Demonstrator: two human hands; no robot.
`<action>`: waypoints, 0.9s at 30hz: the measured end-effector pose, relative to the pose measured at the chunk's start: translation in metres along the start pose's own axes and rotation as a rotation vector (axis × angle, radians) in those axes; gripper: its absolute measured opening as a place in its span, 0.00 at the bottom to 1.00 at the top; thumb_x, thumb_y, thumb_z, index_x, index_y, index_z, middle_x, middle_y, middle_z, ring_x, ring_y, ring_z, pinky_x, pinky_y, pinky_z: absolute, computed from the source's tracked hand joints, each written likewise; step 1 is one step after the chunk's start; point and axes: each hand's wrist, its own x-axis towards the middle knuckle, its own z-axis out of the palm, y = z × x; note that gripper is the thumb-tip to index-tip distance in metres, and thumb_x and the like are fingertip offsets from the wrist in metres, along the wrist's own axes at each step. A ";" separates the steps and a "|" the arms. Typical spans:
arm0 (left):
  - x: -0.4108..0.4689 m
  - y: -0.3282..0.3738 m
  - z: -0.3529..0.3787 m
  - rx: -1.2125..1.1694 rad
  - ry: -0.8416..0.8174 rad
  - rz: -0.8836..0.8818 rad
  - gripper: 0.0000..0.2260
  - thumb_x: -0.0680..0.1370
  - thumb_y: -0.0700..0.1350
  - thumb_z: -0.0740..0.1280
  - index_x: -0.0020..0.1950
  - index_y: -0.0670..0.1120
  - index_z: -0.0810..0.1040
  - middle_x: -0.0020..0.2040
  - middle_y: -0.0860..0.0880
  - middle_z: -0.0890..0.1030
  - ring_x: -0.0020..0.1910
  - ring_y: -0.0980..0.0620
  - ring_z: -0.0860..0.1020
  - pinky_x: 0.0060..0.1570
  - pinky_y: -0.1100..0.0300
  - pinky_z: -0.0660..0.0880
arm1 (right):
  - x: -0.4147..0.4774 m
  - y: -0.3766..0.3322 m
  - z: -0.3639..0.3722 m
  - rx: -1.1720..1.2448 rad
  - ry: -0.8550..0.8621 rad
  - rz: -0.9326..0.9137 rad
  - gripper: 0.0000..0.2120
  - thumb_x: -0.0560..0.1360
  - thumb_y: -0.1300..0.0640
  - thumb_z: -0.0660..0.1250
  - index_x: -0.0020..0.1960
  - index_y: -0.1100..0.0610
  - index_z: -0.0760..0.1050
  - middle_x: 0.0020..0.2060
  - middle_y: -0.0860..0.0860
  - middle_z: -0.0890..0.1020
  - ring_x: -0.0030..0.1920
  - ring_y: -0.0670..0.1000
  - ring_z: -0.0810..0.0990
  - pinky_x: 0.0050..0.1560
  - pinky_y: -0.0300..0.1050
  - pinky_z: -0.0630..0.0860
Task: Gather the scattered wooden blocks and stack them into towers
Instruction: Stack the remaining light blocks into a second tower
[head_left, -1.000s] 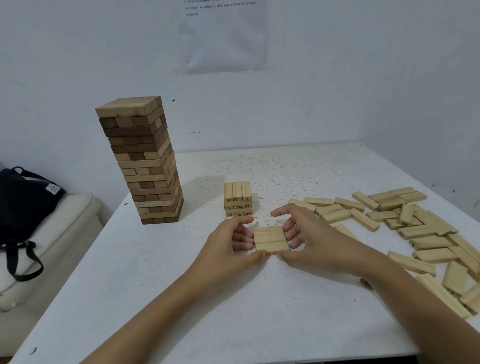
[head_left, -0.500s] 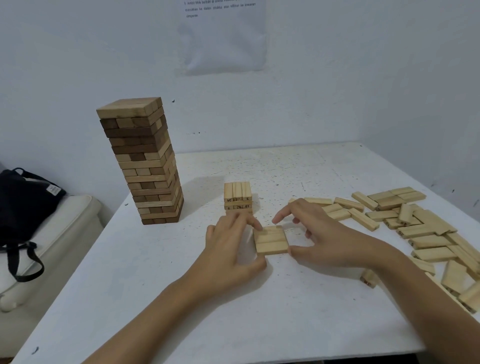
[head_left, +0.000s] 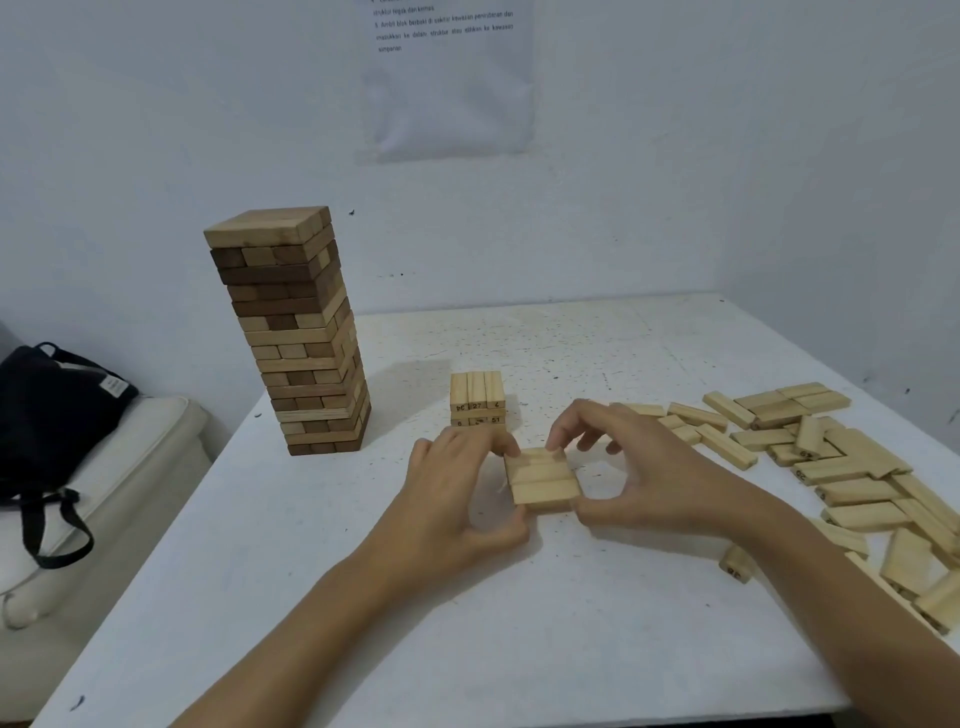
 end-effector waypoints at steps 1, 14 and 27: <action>0.001 0.000 -0.003 -0.014 0.024 0.007 0.15 0.70 0.56 0.67 0.54 0.57 0.69 0.53 0.64 0.72 0.58 0.67 0.65 0.53 0.71 0.59 | 0.000 -0.001 -0.002 0.036 0.023 0.000 0.20 0.61 0.47 0.72 0.51 0.41 0.72 0.52 0.38 0.78 0.54 0.42 0.73 0.52 0.38 0.70; 0.044 -0.004 -0.042 -0.402 0.299 -0.066 0.17 0.75 0.46 0.70 0.60 0.51 0.68 0.58 0.57 0.80 0.62 0.60 0.75 0.55 0.58 0.71 | 0.047 -0.030 -0.027 0.499 0.301 0.013 0.20 0.69 0.62 0.74 0.57 0.49 0.73 0.53 0.45 0.82 0.55 0.50 0.78 0.55 0.48 0.77; 0.055 -0.050 -0.023 -0.408 0.176 -0.181 0.18 0.78 0.42 0.67 0.65 0.54 0.67 0.60 0.61 0.76 0.62 0.69 0.71 0.60 0.73 0.66 | 0.081 -0.003 0.017 0.576 0.345 0.122 0.23 0.64 0.55 0.77 0.56 0.49 0.74 0.52 0.43 0.82 0.54 0.47 0.77 0.50 0.40 0.72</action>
